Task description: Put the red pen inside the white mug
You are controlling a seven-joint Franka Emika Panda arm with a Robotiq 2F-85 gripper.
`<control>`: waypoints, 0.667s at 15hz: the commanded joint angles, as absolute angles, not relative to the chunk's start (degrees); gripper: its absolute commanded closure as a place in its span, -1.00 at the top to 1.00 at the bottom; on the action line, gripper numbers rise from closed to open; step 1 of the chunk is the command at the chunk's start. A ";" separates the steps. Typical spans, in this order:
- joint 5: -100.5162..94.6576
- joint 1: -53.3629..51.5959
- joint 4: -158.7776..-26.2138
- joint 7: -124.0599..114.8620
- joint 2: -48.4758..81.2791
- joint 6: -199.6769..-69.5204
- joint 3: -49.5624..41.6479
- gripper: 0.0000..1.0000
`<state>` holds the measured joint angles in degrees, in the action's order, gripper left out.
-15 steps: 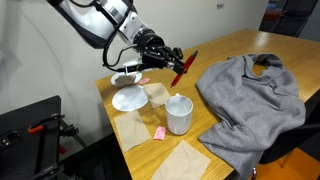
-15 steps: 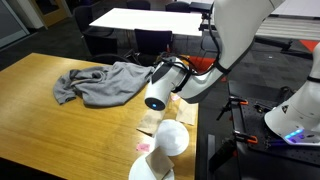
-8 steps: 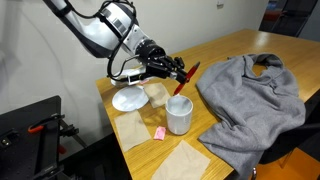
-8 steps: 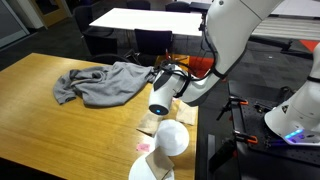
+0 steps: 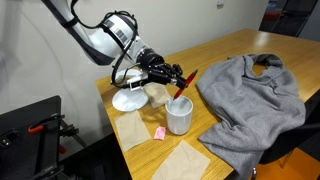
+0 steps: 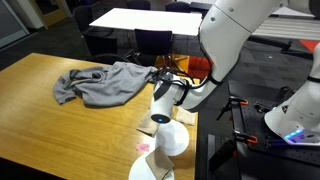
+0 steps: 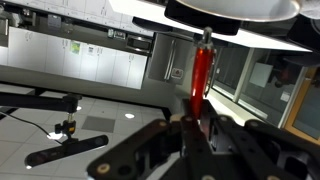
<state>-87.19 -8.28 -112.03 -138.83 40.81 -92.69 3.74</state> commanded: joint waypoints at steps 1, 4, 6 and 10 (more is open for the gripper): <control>-88.44 -7.58 -110.77 -140.12 42.51 -93.29 4.56 -0.93; -88.50 -7.59 -110.50 -140.17 43.68 -93.30 4.67 -0.93; -88.53 -7.74 -110.25 -140.37 44.58 -92.99 4.62 -0.93; -88.49 -8.18 -109.53 -140.64 46.52 -92.18 4.53 -0.93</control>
<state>-87.43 -8.30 -110.53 -138.87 45.10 -92.70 4.08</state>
